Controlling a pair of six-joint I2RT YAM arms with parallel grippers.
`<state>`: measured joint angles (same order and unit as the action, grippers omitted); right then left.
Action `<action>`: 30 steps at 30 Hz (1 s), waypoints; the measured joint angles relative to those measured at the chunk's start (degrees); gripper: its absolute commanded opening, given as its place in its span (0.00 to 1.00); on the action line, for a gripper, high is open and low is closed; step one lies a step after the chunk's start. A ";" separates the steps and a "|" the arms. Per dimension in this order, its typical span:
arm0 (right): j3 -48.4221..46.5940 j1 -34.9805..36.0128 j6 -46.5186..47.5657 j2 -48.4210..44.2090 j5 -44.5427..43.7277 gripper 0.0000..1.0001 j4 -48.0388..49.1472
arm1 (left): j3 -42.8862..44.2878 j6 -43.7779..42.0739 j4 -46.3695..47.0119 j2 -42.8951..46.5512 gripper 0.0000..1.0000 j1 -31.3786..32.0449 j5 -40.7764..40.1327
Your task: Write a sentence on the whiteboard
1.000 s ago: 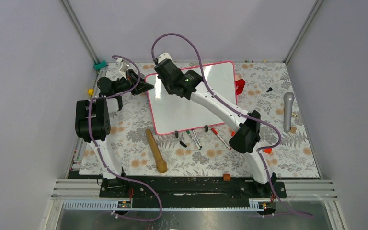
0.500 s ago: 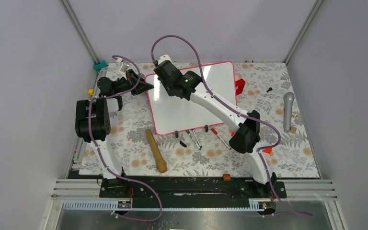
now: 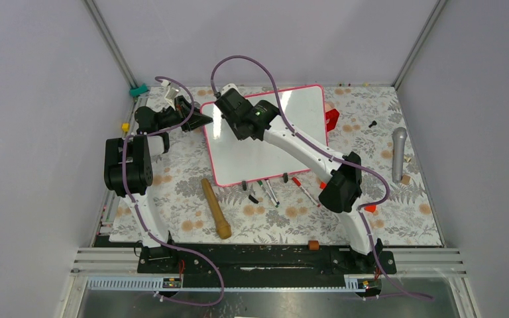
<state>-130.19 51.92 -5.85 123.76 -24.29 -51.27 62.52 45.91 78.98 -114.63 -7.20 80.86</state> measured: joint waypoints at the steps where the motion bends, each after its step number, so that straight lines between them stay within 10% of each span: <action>1: 0.07 0.00 -0.02 -0.02 0.07 0.00 -0.22 | 0.00 0.02 0.00 0.00 0.00 -0.02 0.00; 30: 20.26 -5.57 0.17 -24.30 3.13 0.00 12.76 | 0.00 0.02 0.04 0.00 0.00 0.00 0.04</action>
<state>-109.93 46.35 -5.67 99.46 -21.17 -38.50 62.52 45.93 79.02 -114.63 -7.20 80.90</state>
